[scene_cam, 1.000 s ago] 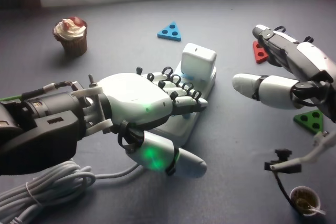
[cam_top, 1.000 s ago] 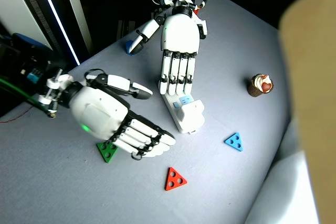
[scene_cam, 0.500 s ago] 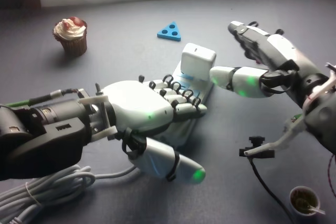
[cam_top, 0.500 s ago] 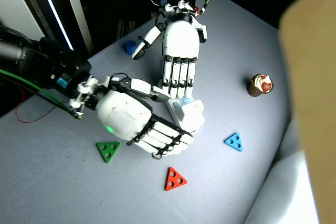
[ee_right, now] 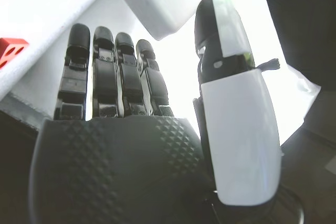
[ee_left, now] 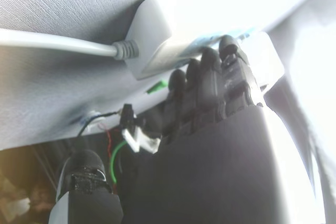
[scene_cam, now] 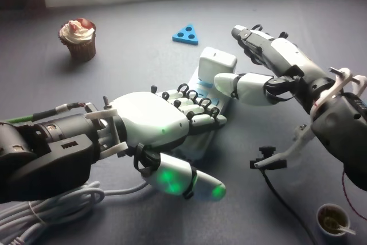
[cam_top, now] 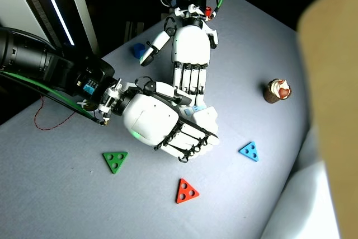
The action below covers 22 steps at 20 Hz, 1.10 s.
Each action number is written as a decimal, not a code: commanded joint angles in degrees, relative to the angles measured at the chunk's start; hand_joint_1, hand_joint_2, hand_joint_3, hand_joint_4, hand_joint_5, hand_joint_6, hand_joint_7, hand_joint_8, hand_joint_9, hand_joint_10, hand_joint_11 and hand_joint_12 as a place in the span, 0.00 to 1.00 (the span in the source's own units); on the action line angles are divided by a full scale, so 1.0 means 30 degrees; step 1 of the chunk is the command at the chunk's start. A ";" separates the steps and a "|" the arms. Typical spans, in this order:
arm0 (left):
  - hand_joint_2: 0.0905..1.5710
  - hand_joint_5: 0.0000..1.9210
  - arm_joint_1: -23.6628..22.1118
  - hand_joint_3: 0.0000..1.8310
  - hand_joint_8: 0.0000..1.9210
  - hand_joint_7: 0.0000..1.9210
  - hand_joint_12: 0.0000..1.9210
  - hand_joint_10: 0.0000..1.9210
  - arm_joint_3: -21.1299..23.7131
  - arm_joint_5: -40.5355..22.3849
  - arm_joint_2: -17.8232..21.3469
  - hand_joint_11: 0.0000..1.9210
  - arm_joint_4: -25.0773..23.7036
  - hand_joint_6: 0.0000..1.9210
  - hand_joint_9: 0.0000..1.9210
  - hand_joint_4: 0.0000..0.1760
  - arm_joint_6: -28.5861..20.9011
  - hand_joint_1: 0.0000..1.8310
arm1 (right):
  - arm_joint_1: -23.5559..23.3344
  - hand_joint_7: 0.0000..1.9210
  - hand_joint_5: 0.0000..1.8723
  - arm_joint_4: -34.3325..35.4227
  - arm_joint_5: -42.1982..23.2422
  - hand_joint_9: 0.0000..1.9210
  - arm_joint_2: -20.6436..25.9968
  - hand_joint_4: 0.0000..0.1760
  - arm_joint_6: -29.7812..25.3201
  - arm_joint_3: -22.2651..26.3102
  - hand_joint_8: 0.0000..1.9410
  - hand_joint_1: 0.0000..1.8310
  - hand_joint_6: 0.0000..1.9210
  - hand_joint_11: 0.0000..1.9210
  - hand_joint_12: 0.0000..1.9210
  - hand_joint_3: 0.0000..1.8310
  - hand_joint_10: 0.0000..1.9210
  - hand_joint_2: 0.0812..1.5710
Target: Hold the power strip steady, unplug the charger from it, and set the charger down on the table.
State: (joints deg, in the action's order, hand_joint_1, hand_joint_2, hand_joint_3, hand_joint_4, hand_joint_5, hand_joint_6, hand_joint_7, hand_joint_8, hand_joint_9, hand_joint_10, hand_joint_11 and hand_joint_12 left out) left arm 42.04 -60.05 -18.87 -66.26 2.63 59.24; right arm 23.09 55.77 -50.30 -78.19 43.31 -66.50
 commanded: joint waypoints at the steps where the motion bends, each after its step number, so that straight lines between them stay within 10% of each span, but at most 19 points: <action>1: 0.61 0.05 -0.0022 0.00 0.00 0.06 0.06 0.00 -0.0021 -0.1358 -0.0144 0.00 0.0081 0.00 0.05 0.00 -0.0156 0.00 | -0.0180 0.10 0.10 -0.1116 -0.1527 0.11 0.0052 0.00 -0.0216 -0.0150 0.00 0.57 0.00 0.00 0.29 0.00 0.00 0.70; 13: 0.61 0.05 -0.0009 0.00 0.00 0.06 0.07 0.00 -0.0065 -0.1308 -0.0110 0.02 0.0113 0.00 0.06 0.00 -0.0410 0.00 | -0.0551 0.13 0.12 -0.1784 -0.0864 0.14 -0.1178 0.00 -0.0216 -0.1752 0.00 0.57 0.00 0.00 0.34 0.00 0.00 0.69; 22: 0.62 0.03 -0.0013 0.00 0.00 0.04 0.05 0.00 0.0008 -0.1226 -0.0093 0.00 0.0077 0.00 0.04 0.00 -0.0527 0.00 | -0.0577 0.45 0.42 -0.1783 -0.0833 0.45 -0.1585 0.00 -0.0216 -0.2381 0.00 0.63 0.00 0.21 0.48 0.00 0.01 0.70</action>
State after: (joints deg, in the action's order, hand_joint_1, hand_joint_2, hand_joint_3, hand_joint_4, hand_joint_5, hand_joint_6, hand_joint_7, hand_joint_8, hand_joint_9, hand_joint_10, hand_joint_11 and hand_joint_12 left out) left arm 42.04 -60.10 -18.79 -66.26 2.81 58.17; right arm 21.93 53.08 -48.42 -83.31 43.38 -73.78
